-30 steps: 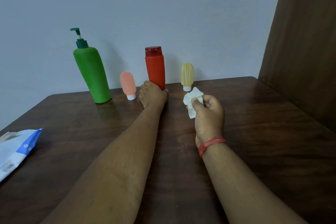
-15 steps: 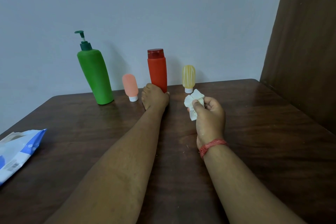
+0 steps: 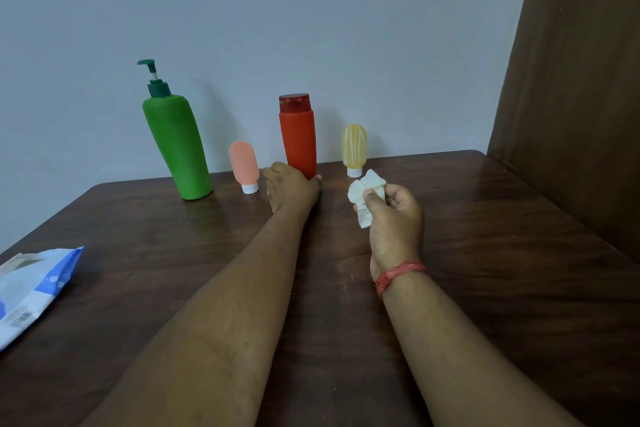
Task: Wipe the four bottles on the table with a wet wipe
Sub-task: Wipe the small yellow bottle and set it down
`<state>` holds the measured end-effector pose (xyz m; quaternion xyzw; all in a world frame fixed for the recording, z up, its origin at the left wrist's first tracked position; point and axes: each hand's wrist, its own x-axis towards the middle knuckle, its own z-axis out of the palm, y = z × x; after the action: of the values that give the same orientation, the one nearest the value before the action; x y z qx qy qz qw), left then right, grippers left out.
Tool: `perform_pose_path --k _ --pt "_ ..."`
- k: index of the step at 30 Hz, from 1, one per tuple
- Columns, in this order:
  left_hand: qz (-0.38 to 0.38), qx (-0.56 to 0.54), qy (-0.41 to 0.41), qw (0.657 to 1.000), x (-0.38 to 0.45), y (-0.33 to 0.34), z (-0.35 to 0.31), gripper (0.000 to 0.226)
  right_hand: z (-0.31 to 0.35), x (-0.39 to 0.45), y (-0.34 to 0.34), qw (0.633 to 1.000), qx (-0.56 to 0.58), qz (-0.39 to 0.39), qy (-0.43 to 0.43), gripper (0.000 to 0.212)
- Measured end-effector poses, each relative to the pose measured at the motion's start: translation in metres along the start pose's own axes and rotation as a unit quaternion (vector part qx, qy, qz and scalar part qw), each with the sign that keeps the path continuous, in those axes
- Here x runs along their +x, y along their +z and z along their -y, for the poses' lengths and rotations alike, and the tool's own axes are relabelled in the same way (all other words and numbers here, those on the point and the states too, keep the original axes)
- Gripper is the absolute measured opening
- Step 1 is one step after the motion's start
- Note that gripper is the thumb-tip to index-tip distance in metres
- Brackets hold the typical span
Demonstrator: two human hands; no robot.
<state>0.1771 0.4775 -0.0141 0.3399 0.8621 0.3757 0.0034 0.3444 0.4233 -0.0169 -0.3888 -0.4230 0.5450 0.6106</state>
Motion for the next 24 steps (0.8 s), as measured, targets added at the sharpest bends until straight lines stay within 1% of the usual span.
perform_pose_path --k 3,5,7,8,10,14,19,22,24 --pt "0.001 0.006 0.033 0.999 -0.01 -0.001 0.004 0.075 0.003 0.0 -0.001 1.0 0.012 -0.01 0.005 0.021" --pt "0.018 0.016 0.112 0.993 -0.02 0.003 0.002 0.063 0.006 0.001 -0.002 0.999 0.029 -0.024 0.009 0.02" --pt "0.063 0.023 0.214 0.975 -0.03 0.01 -0.003 0.052 0.008 0.002 -0.004 0.998 0.041 -0.042 0.014 0.019" --pt "0.087 0.029 0.248 0.965 -0.034 0.014 -0.006 0.051 0.008 0.003 -0.004 0.998 0.047 -0.049 0.015 0.019" --pt "0.115 0.031 0.271 0.955 -0.036 0.019 -0.013 0.054 0.009 0.005 -0.006 0.996 0.057 -0.066 0.018 0.02" --pt "0.119 0.001 0.226 0.967 -0.027 0.029 -0.027 0.062 0.011 0.011 -0.01 0.992 0.078 -0.096 0.017 0.018" --pt "0.144 -0.052 0.186 0.971 -0.008 0.049 -0.044 0.059 0.008 0.017 -0.014 0.988 0.098 -0.121 0.016 0.016" --pt "0.155 -0.05 0.139 0.977 0.001 0.055 -0.052 0.061 0.007 0.017 -0.013 0.987 0.102 -0.12 0.013 0.019" --pt "0.148 -0.047 0.12 0.981 0.007 0.058 -0.054 0.06 0.006 0.016 -0.013 0.988 0.099 -0.117 0.014 0.019"
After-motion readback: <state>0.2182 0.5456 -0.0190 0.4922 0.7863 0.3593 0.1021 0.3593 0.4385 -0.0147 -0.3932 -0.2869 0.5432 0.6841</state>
